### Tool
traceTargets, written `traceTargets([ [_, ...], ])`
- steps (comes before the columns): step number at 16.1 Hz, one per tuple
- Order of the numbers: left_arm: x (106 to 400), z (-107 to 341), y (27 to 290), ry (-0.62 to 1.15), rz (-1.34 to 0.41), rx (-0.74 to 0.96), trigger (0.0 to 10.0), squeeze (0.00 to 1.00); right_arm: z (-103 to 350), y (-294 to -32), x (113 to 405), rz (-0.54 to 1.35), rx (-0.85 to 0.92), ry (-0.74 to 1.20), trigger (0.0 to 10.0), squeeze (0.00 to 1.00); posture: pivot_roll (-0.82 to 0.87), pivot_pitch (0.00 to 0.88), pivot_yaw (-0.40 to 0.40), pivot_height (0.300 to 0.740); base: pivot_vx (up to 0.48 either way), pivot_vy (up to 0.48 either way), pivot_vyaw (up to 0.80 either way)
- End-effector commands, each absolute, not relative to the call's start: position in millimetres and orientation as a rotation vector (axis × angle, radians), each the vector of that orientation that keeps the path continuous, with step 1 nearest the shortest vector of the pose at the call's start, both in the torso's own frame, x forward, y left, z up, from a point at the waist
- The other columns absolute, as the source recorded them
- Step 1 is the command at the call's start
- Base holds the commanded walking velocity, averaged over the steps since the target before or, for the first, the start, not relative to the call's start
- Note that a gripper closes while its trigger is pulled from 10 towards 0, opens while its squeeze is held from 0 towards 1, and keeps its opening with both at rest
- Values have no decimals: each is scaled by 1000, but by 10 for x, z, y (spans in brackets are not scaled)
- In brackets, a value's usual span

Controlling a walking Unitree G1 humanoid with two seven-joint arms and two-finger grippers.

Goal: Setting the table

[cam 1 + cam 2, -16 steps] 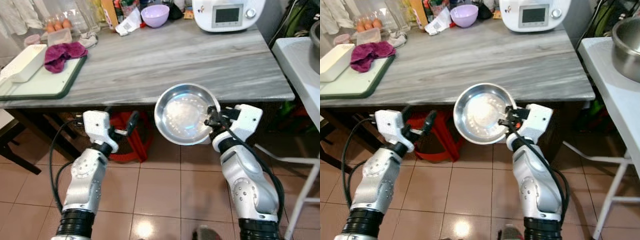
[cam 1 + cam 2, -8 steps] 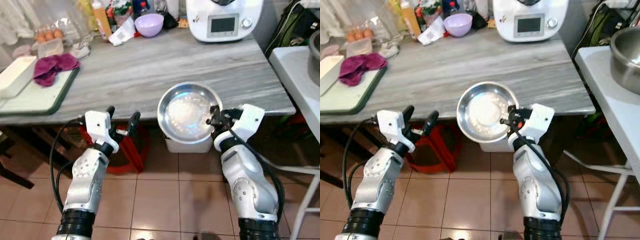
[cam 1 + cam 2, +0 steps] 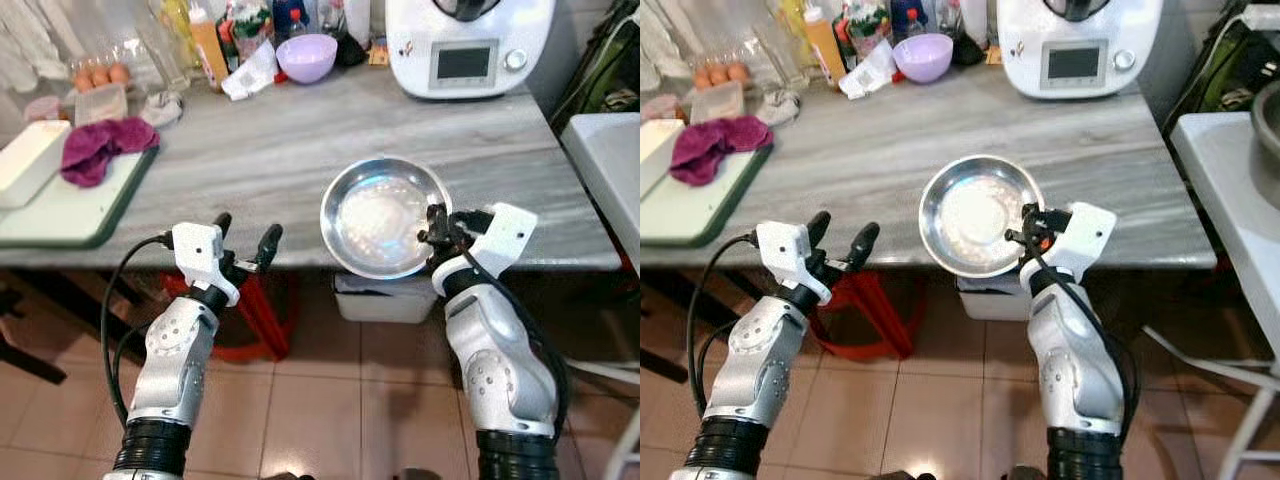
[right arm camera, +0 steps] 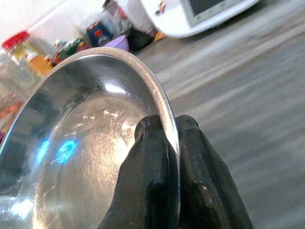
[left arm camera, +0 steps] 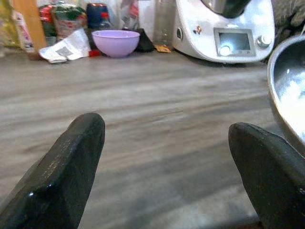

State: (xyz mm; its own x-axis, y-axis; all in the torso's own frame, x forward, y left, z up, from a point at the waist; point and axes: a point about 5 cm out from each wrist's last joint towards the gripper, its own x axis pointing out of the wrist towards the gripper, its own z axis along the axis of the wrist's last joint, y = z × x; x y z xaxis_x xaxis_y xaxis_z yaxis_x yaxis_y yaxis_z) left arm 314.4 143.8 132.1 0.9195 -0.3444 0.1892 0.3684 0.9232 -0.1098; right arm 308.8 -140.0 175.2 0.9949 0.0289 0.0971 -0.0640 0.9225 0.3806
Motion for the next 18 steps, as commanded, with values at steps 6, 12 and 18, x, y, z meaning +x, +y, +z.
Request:
traceTargets([
  [6, 3119, 1313, 1483, -160, -372, -116, 10000, 0, 1791, -1451, 3151, 37, 410, -104, 10000, 0, -120, 164, 131, 740, 314, 0, 0],
  [12, 3053, 1313, 1565, -153, -411, -58, 10000, 0, 1803, -1434, 3271, 53, 414, -83, 10000, 0, -113, 171, 131, 740, 151, 0, 0],
  [18, 2839, 1199, 1631, -110, -529, 41, 10000, 0, 1869, -1320, 3550, 98, 379, -45, 10000, 0, -98, 183, 127, 740, 0, 0, 0],
])
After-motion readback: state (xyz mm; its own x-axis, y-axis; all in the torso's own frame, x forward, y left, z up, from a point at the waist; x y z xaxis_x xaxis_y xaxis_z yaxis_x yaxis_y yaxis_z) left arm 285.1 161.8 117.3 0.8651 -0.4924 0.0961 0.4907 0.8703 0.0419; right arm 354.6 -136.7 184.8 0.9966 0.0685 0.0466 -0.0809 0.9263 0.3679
